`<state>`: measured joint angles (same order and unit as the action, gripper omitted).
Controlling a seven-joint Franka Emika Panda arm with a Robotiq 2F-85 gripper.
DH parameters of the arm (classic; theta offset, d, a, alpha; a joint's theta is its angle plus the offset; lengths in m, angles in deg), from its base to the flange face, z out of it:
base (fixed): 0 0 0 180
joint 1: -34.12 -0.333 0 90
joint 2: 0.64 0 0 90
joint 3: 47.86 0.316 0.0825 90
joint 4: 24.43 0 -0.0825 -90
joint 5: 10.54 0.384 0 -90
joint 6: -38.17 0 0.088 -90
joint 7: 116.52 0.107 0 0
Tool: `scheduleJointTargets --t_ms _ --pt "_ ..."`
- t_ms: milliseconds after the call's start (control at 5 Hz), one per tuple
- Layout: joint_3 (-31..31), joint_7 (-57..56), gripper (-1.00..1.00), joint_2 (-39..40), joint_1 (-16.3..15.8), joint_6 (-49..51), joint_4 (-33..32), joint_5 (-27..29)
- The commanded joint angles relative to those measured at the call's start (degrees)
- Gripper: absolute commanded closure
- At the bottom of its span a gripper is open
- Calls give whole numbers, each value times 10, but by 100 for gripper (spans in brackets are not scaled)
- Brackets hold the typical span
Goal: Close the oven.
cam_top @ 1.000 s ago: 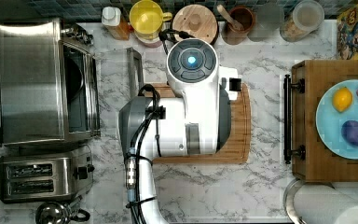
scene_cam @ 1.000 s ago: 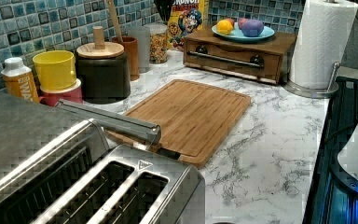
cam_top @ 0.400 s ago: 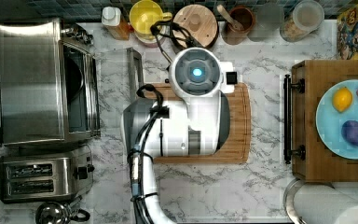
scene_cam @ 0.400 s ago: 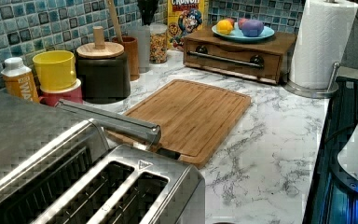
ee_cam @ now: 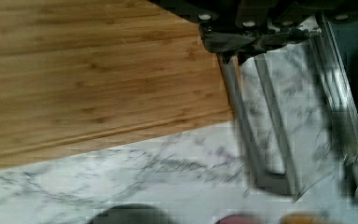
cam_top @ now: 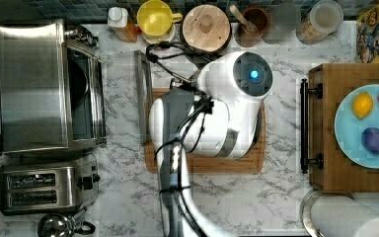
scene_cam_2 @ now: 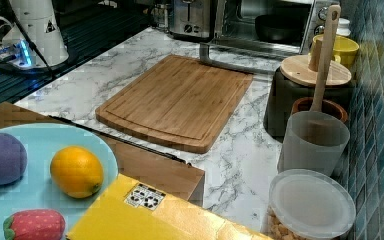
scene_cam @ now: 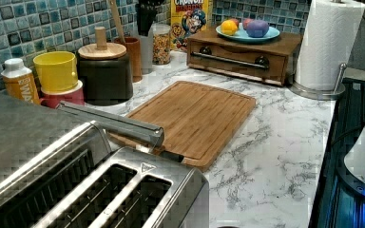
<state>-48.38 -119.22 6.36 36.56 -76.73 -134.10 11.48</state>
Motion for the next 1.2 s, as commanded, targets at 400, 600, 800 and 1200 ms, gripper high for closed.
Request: scheduleJointTargets --t_ms 400,600,800,1200 --pt "43 -261 100 54 19 -112 -39 189" --pt "54 -300 100 66 18 -172 -54 214" --pt "62 -361 100 99 29 -192 -47 273" --pt "70 -428 100 155 27 -205 -21 323"
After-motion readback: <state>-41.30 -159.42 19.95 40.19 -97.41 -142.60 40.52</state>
